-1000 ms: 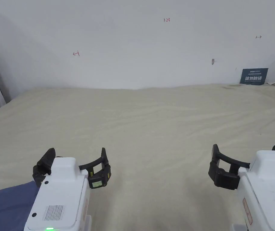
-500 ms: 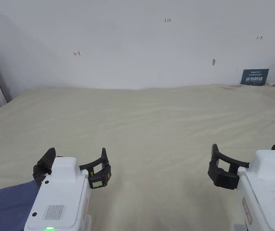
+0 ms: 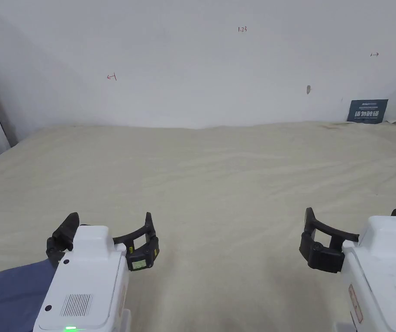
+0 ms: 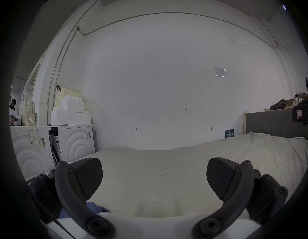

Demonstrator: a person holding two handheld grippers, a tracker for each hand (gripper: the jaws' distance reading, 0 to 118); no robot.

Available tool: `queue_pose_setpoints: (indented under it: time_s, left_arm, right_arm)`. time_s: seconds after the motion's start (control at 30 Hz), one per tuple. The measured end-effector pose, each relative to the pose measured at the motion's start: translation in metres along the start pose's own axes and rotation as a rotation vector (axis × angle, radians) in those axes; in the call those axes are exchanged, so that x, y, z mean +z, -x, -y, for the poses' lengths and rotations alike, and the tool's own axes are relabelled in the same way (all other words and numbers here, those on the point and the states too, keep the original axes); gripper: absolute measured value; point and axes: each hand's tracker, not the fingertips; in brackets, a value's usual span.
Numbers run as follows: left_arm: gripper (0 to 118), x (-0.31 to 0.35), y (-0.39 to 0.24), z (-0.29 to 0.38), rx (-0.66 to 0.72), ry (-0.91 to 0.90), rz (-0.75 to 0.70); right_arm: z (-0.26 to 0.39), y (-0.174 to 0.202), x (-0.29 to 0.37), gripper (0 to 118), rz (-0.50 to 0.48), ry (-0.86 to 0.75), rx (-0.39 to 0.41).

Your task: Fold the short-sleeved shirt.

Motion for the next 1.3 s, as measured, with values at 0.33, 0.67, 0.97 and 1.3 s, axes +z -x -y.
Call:
queue_pose_setpoints:
  time_s: [0.33, 0.67, 0.97, 1.3]
  left_arm:
    - [118, 0.001, 0.0, -0.002, -0.009, -0.003, 0.002]
    - [118, 0.002, -0.001, -0.003, -0.015, -0.006, 0.017]
    - [118, 0.002, 0.0, -0.003, -0.019, -0.007, 0.02]
    - [118, 0.003, 0.001, -0.004, -0.027, -0.008, 0.024]
  right_arm:
    - [-0.006, -0.001, -0.004, 118, -0.009, 0.078, -0.036]
    - [-0.029, -0.001, -0.018, 117, 0.163, 0.488, -0.25]
    - [-0.035, 0.003, -0.011, 117, 0.122, 0.502, -0.242]
    - [-0.032, 0.002, -0.013, 117, 0.038, 0.466, -0.136]
